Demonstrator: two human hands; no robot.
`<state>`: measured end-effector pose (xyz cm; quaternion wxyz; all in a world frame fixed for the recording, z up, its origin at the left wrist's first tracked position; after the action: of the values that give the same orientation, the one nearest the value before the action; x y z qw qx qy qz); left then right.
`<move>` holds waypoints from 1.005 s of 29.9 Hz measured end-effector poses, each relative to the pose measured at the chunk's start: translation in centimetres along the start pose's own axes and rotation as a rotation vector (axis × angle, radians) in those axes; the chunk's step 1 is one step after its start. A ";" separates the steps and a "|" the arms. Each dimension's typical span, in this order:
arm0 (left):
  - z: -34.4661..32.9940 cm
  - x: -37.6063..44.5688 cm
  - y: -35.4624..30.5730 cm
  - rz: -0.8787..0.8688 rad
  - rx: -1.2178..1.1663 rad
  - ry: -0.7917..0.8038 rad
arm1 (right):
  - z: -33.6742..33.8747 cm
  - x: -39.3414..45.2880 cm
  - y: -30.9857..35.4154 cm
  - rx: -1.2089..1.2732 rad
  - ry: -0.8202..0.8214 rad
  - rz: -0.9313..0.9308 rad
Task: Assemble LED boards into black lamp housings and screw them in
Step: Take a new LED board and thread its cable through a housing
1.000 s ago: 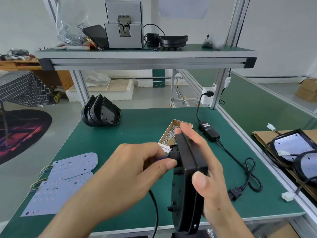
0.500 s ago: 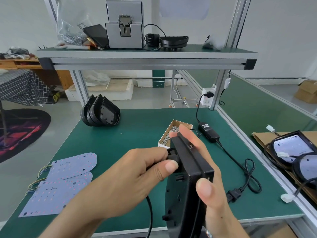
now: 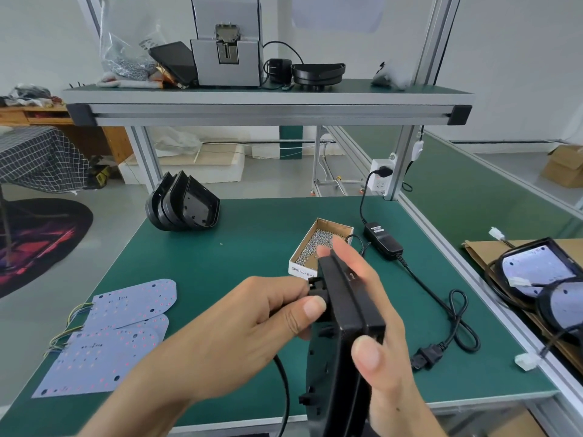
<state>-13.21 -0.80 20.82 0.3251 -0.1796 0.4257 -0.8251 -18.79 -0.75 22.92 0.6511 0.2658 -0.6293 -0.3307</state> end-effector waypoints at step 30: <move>-2.2 0.5 0.8 0.053 -0.373 0.136 | 4.9 -7.6 -0.5 -0.042 -0.252 0.037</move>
<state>-14.56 -0.22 18.90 0.2783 -0.1692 0.5966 -0.7335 -23.67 5.10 17.97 0.5782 0.1966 -0.7041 -0.3624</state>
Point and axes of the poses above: each hand's wrist, its own x-axis towards the middle knuckle, its own z-axis out of the back of the hand, y = z × x, the point moved 10 cm from there along x, towards the middle knuckle, and after that the axes turned 12 degrees about z, right-handed, at the moved point
